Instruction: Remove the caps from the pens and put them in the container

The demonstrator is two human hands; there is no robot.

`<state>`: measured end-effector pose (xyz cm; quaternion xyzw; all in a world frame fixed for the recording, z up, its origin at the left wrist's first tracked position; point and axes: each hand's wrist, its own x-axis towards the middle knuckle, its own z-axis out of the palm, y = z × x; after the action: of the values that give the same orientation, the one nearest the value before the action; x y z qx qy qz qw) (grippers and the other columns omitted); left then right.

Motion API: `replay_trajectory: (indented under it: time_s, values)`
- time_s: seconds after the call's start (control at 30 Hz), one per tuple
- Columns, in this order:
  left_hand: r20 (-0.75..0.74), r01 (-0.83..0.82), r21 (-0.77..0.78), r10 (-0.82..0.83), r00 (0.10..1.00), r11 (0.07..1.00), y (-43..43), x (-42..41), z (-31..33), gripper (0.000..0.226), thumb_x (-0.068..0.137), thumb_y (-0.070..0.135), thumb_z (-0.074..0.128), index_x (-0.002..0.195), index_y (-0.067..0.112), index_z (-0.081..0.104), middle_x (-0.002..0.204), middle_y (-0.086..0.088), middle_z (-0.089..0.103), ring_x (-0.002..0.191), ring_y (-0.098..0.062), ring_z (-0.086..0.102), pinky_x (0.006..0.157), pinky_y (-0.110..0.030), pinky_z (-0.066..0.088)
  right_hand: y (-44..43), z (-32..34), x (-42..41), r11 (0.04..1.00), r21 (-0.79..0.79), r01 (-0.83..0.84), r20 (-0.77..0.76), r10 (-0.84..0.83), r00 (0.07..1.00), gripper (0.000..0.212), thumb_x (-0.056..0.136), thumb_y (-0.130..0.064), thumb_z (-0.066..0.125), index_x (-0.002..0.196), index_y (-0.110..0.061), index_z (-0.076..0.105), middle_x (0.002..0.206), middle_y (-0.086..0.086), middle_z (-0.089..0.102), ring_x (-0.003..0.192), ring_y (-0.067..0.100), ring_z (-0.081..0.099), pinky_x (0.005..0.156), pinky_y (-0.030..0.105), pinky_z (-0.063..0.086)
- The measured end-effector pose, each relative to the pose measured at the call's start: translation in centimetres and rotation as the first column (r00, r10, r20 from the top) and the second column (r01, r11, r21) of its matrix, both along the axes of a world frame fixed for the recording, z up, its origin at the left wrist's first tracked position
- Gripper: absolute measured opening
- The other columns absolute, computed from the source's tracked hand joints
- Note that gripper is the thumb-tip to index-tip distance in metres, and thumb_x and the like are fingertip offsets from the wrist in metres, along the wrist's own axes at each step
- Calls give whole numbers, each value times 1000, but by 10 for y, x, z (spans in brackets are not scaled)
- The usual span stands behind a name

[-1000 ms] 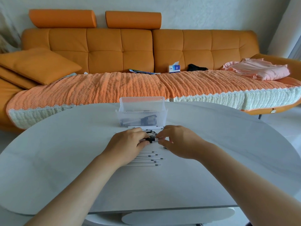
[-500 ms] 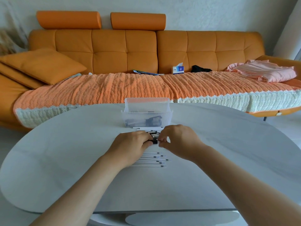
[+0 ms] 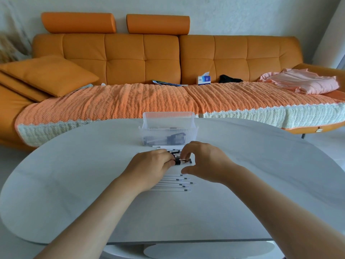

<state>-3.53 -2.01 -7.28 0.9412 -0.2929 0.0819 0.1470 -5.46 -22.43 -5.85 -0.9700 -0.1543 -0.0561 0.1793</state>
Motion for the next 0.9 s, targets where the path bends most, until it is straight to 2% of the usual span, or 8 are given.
replay_trajectory:
  time_s: [0.07, 0.17, 0.3, 0.43, 0.5, 0.6, 0.8, 0.9]
  values:
    - [-11, -9, -14, 9, 1000, 1000, 0, 0, 0, 28, 101, 40, 41, 111, 30, 65, 98, 13, 59, 91, -12, 57, 75, -32, 45, 0, 1, -1, 1000, 27, -7, -33, 8, 999, 30, 86, -51, 68, 112, -36, 65, 107, -19, 61, 74, -2, 52, 74, 23, 46]
    - [-33, -17, -36, 16, 999, 999, 0, -1, 1, 23, 100, 40, 42, 109, 32, 62, 99, 15, 60, 91, -10, 57, 76, -33, 47, 0, 3, -2, 1000, 20, 14, -76, -12, 997, 21, 95, -46, 59, 106, -33, 71, 103, -12, 67, 81, 6, 57, 75, 29, 50]
    - [-5, 10, -50, -10, 1000, 999, -3, -5, 2, 13, 96, 45, 49, 104, 36, 55, 99, 19, 61, 88, -7, 58, 71, -29, 47, -1, 5, -2, 998, 35, 43, -55, -41, 998, 10, 87, -37, 71, 96, -32, 71, 97, -14, 69, 81, 6, 58, 77, 29, 50]
    - [23, -6, -45, 7, 1000, 999, -5, -4, 2, 14, 95, 46, 51, 103, 36, 57, 98, 18, 63, 87, -7, 59, 69, -29, 46, -1, 2, -1, 999, 31, 22, -21, -21, 1000, 22, 80, -42, 77, 98, -33, 68, 100, -17, 64, 88, 5, 59, 78, 26, 51]
    - [29, -7, -47, 8, 1000, 999, -5, -2, 0, 17, 96, 47, 49, 104, 36, 60, 98, 17, 63, 88, -7, 59, 70, -29, 46, -2, 1, 0, 999, 50, 1, -43, 1, 999, 27, 84, -51, 70, 106, -35, 67, 104, -18, 63, 91, 4, 60, 80, 26, 51]
    - [16, -24, -34, 25, 1000, 999, -4, -1, -2, 23, 98, 46, 45, 107, 35, 63, 100, 17, 60, 90, -7, 58, 69, -28, 42, -3, 1, 2, 999, 42, -16, -90, 20, 996, 23, 97, -46, 54, 107, -34, 71, 105, -14, 64, 93, 11, 60, 80, 34, 51]
    - [9, -27, -7, 27, 1000, 1000, -7, 0, -3, 29, 100, 45, 41, 104, 29, 65, 96, 12, 61, 89, -12, 59, 70, -29, 43, -3, 3, 2, 999, 27, 41, -51, -39, 998, 9, 87, -40, 70, 93, -33, 72, 95, -17, 69, 81, 3, 59, 73, 27, 50]
    - [16, -22, -31, 23, 1000, 999, -7, -2, -1, 20, 95, 49, 49, 103, 35, 61, 94, 17, 60, 80, -5, 54, 65, -26, 38, 0, 2, 1, 998, 34, 58, -41, -56, 998, 10, 83, -36, 74, 90, -33, 68, 92, -17, 69, 85, 6, 60, 74, 27, 51]
